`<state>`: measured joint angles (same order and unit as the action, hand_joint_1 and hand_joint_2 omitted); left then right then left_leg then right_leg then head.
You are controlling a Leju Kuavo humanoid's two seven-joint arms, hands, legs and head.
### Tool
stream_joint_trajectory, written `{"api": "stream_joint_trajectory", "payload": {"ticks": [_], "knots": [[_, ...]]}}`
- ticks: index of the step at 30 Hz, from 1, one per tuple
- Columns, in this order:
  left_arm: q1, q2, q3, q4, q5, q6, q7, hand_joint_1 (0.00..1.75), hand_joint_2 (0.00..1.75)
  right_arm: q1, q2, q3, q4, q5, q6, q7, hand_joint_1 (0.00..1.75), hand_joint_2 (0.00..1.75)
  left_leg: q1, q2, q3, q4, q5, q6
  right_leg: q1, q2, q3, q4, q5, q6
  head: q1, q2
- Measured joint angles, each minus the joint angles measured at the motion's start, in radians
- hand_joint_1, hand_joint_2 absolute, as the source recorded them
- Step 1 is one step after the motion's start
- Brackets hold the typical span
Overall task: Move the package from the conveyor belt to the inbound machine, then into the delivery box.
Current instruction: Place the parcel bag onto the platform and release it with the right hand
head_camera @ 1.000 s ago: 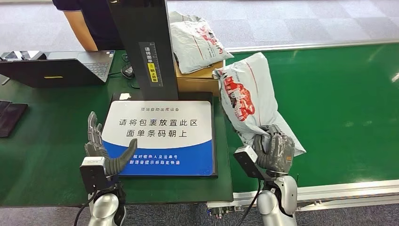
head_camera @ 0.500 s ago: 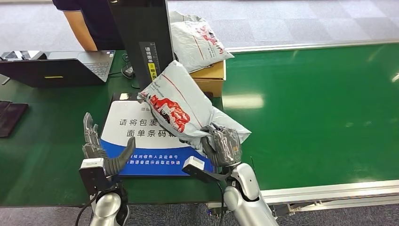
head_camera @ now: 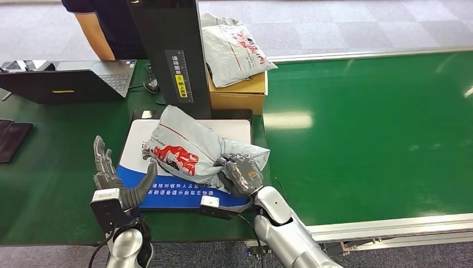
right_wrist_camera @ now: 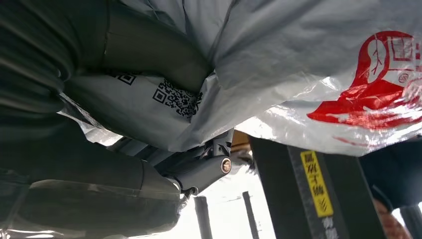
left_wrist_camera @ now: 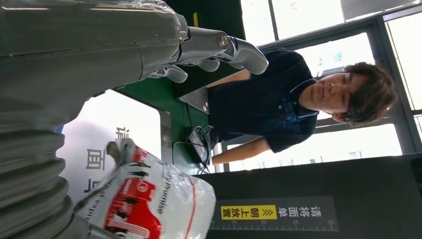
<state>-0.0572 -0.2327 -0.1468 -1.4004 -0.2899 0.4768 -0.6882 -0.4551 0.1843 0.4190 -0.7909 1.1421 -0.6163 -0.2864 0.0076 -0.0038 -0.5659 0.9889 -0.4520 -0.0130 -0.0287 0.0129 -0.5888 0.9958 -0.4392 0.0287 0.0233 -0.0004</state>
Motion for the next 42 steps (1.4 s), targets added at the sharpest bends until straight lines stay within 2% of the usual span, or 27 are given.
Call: {"api": "stream_joint_trajectory", "payload": {"ticks": [1, 2, 4, 5, 6, 8, 10, 13, 15, 17, 25, 29, 33, 36, 38, 40, 42], "knots": [[0.000, 0.000, 0.000, 0.000, 0.000, 0.000, 0.000, 0.00, 1.75, -0.012, 0.000, 0.007, 0.025, 0.001, 0.002, -0.008, 1.54, 1.75, 0.000, 0.000, 0.000, 0.000, 0.000, 0.000, 0.000, 0.000, 0.000, 0.000, 0.000, 0.000, 0.000, 0.000], [0.000, 0.000, 0.000, 0.000, 0.000, 0.001, 0.000, 0.00, 1.75, -0.025, 0.000, 0.014, 0.047, 0.001, 0.006, -0.016, 1.47, 1.75, 0.000, 0.000, 0.000, 0.000, 0.000, 0.000, 0.000, 0.000, 0.000, 0.000, 0.000, 0.000, 0.000, 0.000], [-0.001, 0.000, 0.000, 0.000, 0.001, 0.002, 0.000, 0.00, 1.75, -0.051, 0.002, 0.025, 0.088, -0.001, 0.016, -0.028, 1.13, 1.75, 0.000, 0.000, 0.000, 0.000, 0.000, 0.000, 0.000, 0.000, 0.000, 0.000, 0.000, 0.000, 0.000, 0.000], [-0.001, 0.000, 0.000, 0.000, 0.002, 0.002, 0.001, 0.00, 1.75, -0.064, 0.003, 0.030, 0.106, -0.004, 0.021, -0.031, 1.05, 1.75, 0.000, 0.000, 0.000, 0.000, 0.000, 0.000, 0.000, 0.000, 0.000, 0.000, 0.000, 0.000, 0.000, 0.000], [-0.001, 0.000, 0.000, -0.001, 0.004, 0.002, 0.002, 0.00, 1.75, -0.076, 0.005, 0.033, 0.122, -0.007, 0.023, -0.033, 1.06, 1.75, 0.000, 0.000, 0.000, 0.000, 0.000, 0.000, 0.000, 0.000, 0.000, 0.000, 0.000, 0.000, 0.000, 0.000], [-0.001, 0.000, 0.000, -0.003, 0.007, 0.003, 0.003, 0.00, 1.75, -0.096, 0.009, 0.035, 0.151, -0.016, 0.023, -0.038, 1.23, 1.75, 0.000, 0.000, 0.000, 0.000, 0.000, 0.000, 0.000, 0.000, 0.000, 0.000, 0.000, 0.000, 0.000, 0.000], [0.000, 0.000, 0.001, -0.006, 0.010, 0.004, 0.003, 0.00, 1.75, -0.110, 0.014, 0.036, 0.175, -0.025, 0.021, -0.048, 1.10, 1.75, 0.000, 0.000, 0.000, 0.000, 0.000, 0.000, 0.000, 0.000, 0.000, 0.000, 0.000, 0.000, 0.000, 0.000], [0.003, 0.001, 0.003, -0.012, 0.011, 0.006, 0.004, 0.00, 1.75, -0.124, 0.020, 0.037, 0.205, -0.035, 0.014, -0.063, 0.67, 1.75, 0.000, 0.000, 0.000, 0.000, 0.000, 0.000, 0.000, 0.000, 0.000, 0.000, 0.000, 0.000, 0.000, 0.000], [0.005, 0.003, 0.004, -0.016, 0.011, 0.006, 0.005, 0.00, 1.75, -0.132, 0.022, 0.039, 0.222, -0.043, 0.008, -0.071, 0.31, 1.75, 0.000, 0.000, 0.000, 0.000, 0.000, 0.000, 0.000, 0.000, 0.000, 0.000, 0.000, 0.000, 0.000, 0.000], [0.006, 0.004, 0.006, -0.017, 0.011, 0.006, 0.007, 0.00, 1.75, -0.141, 0.025, 0.042, 0.238, -0.048, 0.003, -0.076, 0.04, 1.75, 0.000, 0.000, 0.000, 0.000, 0.000, 0.000, 0.000, 0.000, 0.000, 0.000, 0.000, 0.000, 0.000, 0.000], [0.005, 0.009, 0.009, -0.017, 0.011, 0.006, 0.012, 0.00, 1.75, -0.157, 0.036, 0.050, 0.267, -0.065, -0.034, -0.076, 0.00, 1.75, 0.000, 0.000, 0.001, 0.000, 0.000, 0.000, 0.000, 0.000, 0.000, 0.000, 0.000, 0.000, 0.000, 0.000], [0.005, 0.010, 0.008, -0.017, 0.011, 0.001, 0.017, 0.00, 1.75, -0.148, 0.036, 0.043, 0.262, -0.116, -0.068, -0.149, 0.00, 1.75, 0.000, 0.000, 0.001, 0.000, 0.000, 0.000, 0.000, 0.000, 0.000, 0.000, 0.000, 0.000, 0.000, 0.000], [0.004, 0.010, 0.008, -0.017, 0.010, -0.002, 0.020, 0.00, 1.75, -0.120, 0.036, 0.009, 0.233, -0.186, -0.078, -0.259, 0.00, 0.00, 0.000, 0.000, 0.001, 0.000, 0.000, 0.000, 0.000, 0.000, 0.000, 0.000, 0.000, 0.000, 0.000, 0.000], [0.002, 0.010, 0.008, -0.017, 0.010, -0.002, 0.021, 0.00, 1.75, -0.097, 0.040, -0.030, 0.203, -0.297, -0.064, -0.356, 0.00, 0.00, 0.000, 0.000, 0.000, 0.000, 0.000, 0.000, 0.000, 0.000, 0.000, 0.000, 0.000, 0.000, 0.000, 0.000], [0.001, 0.010, 0.007, -0.016, 0.010, -0.002, 0.021, 0.00, 1.75, -0.078, 0.042, -0.048, 0.171, -0.405, -0.015, -0.393, 0.00, 0.87, 0.000, 0.000, 0.000, 0.000, 0.000, 0.000, 0.000, 0.000, 0.000, 0.000, 0.000, 0.000, 0.000, 0.000], [0.000, 0.011, 0.006, -0.016, 0.011, -0.004, 0.019, 0.00, 1.75, -0.054, 0.042, -0.058, 0.122, -0.530, 0.077, -0.403, 0.00, 1.75, 0.000, 0.000, 0.000, 0.000, 0.000, 0.000, 0.000, 0.000, 0.000, 0.000, 0.000, 0.000, 0.000, 0.000], [0.000, 0.012, 0.005, -0.015, 0.011, -0.007, 0.016, 0.00, 1.75, -0.024, 0.040, -0.068, 0.060, -0.655, 0.198, -0.403, 0.00, 1.75, 0.000, 0.000, 0.000, 0.000, 0.000, 0.000, 0.000, 0.000, 0.000, 0.000, 0.000, 0.000, 0.000, 0.000]]}}
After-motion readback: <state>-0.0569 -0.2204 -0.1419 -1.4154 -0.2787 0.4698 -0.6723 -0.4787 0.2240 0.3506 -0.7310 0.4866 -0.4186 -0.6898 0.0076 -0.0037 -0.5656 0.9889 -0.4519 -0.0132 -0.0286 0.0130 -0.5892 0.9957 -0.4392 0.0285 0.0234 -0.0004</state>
